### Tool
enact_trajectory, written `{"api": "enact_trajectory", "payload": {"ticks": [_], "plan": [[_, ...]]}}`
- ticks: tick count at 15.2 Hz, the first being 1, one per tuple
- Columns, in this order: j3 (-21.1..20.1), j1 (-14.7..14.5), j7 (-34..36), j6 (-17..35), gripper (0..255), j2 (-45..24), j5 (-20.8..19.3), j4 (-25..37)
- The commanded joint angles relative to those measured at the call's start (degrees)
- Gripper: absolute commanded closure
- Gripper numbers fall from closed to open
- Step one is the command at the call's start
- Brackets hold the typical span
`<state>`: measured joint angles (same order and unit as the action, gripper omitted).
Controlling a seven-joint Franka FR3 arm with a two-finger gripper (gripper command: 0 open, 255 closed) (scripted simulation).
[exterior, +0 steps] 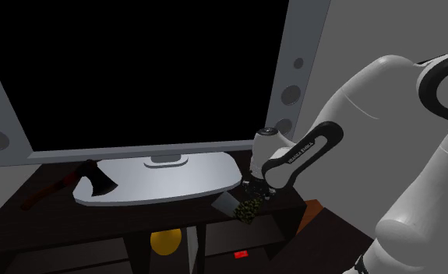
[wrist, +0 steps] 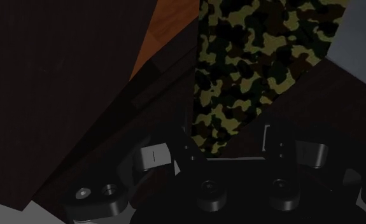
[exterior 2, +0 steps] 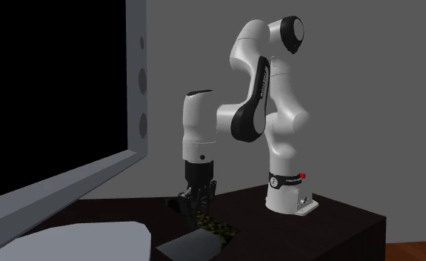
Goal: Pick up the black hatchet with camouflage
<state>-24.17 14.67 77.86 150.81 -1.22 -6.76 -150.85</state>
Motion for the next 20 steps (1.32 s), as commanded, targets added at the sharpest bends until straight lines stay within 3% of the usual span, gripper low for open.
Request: {"api": "enact_trajectory", "payload": {"ticks": [1, 4, 12, 20], "plan": [[-0.02, -0.02, -0.01, 0.00, 255, -0.09, -0.01, -0.04], [0.03, 0.02, -0.01, 0.10, 255, -0.18, -0.11, -0.05], [-0.15, -0.70, -4.72, -6.94, 255, 6.92, 6.08, 0.64], [0.58, -1.57, -7.30, -13.47, 255, 12.35, 9.24, 2.13]]}}
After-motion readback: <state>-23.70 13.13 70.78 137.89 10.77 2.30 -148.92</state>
